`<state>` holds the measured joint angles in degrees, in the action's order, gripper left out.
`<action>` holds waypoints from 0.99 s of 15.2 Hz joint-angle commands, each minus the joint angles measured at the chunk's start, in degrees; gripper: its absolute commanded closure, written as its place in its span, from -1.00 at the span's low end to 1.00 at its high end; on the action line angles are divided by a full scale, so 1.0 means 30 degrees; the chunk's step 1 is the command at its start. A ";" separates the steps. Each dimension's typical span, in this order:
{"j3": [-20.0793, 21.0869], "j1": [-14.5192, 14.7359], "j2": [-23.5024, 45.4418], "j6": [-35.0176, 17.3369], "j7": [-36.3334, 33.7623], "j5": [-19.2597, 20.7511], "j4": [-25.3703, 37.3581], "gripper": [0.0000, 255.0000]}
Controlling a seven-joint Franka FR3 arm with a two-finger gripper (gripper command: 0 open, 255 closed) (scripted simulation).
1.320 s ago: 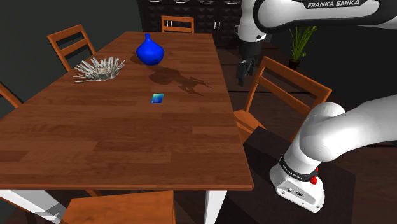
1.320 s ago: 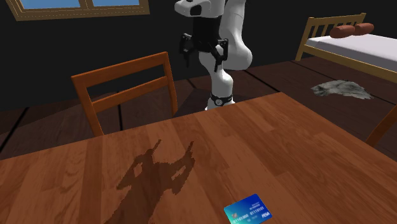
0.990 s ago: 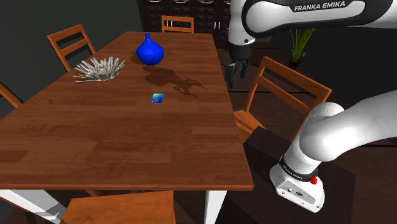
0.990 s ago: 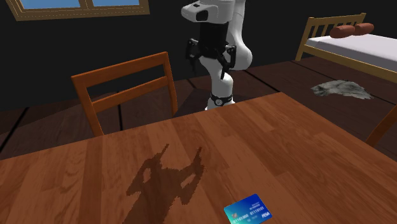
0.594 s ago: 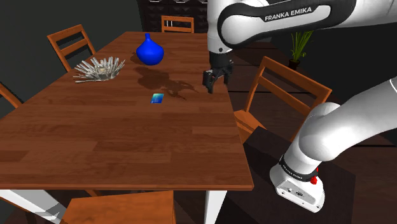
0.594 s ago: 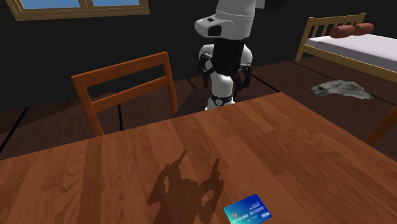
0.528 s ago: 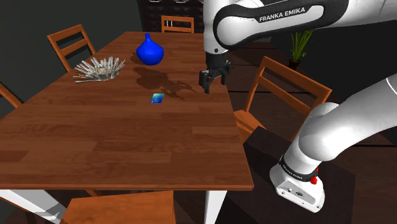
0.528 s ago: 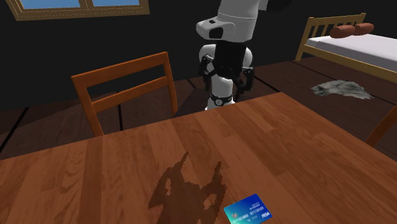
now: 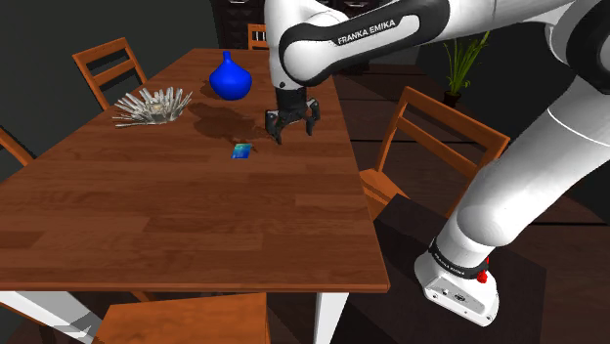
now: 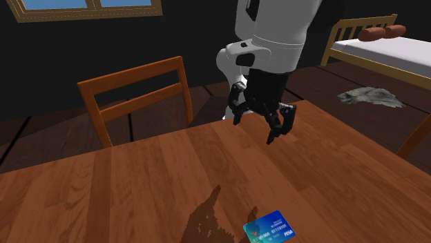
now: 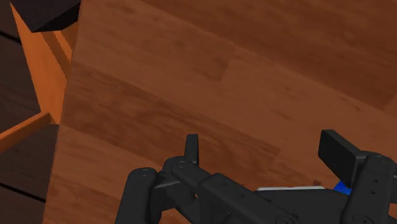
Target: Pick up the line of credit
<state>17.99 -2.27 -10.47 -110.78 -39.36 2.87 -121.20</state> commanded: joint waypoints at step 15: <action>-0.0218 0.1675 1.2451 0.1224 -1.0906 0.4649 1.3659 -1.00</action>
<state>17.82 2.23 24.53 -108.21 -70.99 16.22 -83.78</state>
